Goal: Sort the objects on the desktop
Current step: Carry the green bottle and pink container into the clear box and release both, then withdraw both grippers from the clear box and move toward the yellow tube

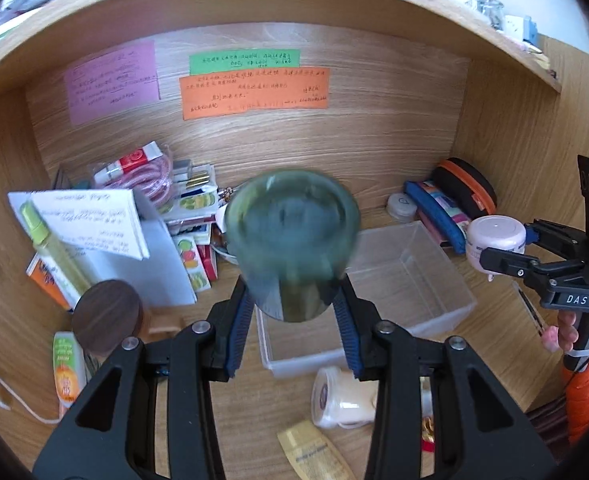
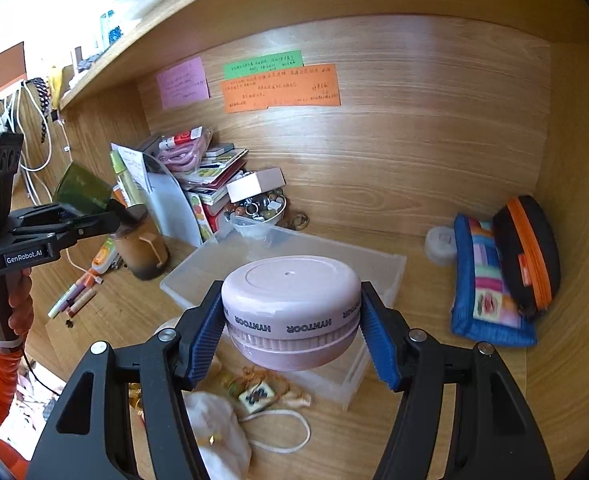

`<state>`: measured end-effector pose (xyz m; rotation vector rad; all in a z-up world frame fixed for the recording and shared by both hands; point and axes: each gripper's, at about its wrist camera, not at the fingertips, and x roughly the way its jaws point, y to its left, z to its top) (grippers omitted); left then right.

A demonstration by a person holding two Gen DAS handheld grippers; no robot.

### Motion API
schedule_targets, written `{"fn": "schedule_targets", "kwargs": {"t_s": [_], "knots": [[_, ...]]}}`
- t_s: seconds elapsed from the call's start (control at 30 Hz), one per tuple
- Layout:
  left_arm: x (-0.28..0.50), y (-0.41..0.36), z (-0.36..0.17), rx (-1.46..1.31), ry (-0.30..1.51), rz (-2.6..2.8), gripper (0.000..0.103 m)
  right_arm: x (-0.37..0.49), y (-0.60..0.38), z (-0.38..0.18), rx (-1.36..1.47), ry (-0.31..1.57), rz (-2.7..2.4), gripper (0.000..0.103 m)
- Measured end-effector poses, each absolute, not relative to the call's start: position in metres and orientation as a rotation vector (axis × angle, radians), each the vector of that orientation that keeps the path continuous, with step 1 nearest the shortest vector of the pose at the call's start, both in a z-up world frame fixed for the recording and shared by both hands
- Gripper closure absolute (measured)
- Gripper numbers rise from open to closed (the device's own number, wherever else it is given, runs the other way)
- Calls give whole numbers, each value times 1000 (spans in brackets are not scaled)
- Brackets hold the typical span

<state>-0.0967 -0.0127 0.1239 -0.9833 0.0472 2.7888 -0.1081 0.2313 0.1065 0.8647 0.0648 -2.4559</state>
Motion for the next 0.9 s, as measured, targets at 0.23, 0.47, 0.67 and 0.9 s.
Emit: {"fn": "schedule_targets", "kwargs": {"t_s": [0.23,0.47,0.67,0.9], "knots": [[-150,0,89,-1099,93,2711,63,-147,219,88,931,76,-2437,43],[-198,13,32,-1270,98,2602,81,-178,207,55,1031,72,-2393,43],[-206,20,13,-1323,135,2558,82,-200,198,38,1101,134,-2368,42],[-215,15,11,-1326,156,2576,67,-221,184,18,1201,230,-2325,42]]}}
